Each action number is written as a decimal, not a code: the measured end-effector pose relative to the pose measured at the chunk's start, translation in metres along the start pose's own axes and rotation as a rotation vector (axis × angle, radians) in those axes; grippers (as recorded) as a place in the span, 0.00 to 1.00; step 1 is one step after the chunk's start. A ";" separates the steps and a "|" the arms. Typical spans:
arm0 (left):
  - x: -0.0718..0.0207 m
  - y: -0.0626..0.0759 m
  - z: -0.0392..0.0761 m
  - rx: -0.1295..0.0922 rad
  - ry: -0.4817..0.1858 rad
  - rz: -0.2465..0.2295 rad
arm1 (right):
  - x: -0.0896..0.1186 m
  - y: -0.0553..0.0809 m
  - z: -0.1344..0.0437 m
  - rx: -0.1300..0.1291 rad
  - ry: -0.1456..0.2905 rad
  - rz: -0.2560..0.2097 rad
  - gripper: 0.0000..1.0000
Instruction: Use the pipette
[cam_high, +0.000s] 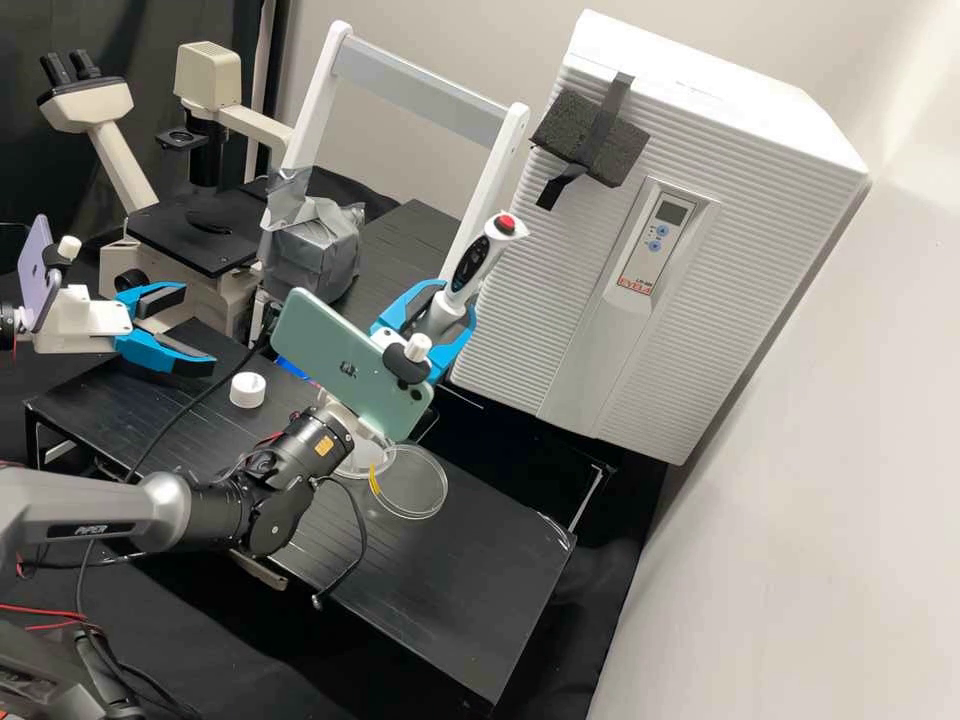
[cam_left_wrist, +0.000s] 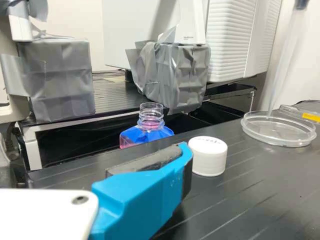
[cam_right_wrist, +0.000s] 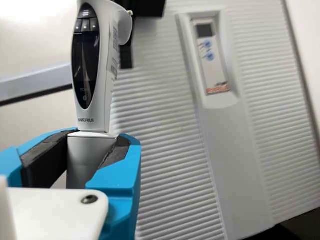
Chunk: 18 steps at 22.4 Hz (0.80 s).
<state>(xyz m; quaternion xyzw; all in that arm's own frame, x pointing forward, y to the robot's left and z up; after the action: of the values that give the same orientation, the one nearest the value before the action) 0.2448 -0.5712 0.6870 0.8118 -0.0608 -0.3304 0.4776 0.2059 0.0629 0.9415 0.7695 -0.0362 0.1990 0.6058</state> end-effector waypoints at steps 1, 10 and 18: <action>0.0000 0.000 0.001 0.000 -0.002 -0.001 | 0.000 0.001 0.000 0.004 0.000 0.004 0.00; -0.0007 0.000 0.003 0.000 -0.013 0.011 | -0.001 -0.001 -0.002 -0.032 0.019 -0.033 0.00; -0.0015 -0.001 0.003 0.000 -0.012 0.008 | -0.001 -0.001 -0.002 -0.032 0.019 -0.033 0.00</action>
<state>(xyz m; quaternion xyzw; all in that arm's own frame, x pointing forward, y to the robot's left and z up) 0.2418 -0.5722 0.6863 0.8095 -0.0671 -0.3335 0.4786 0.2044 0.0649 0.9406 0.7583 -0.0210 0.1955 0.6215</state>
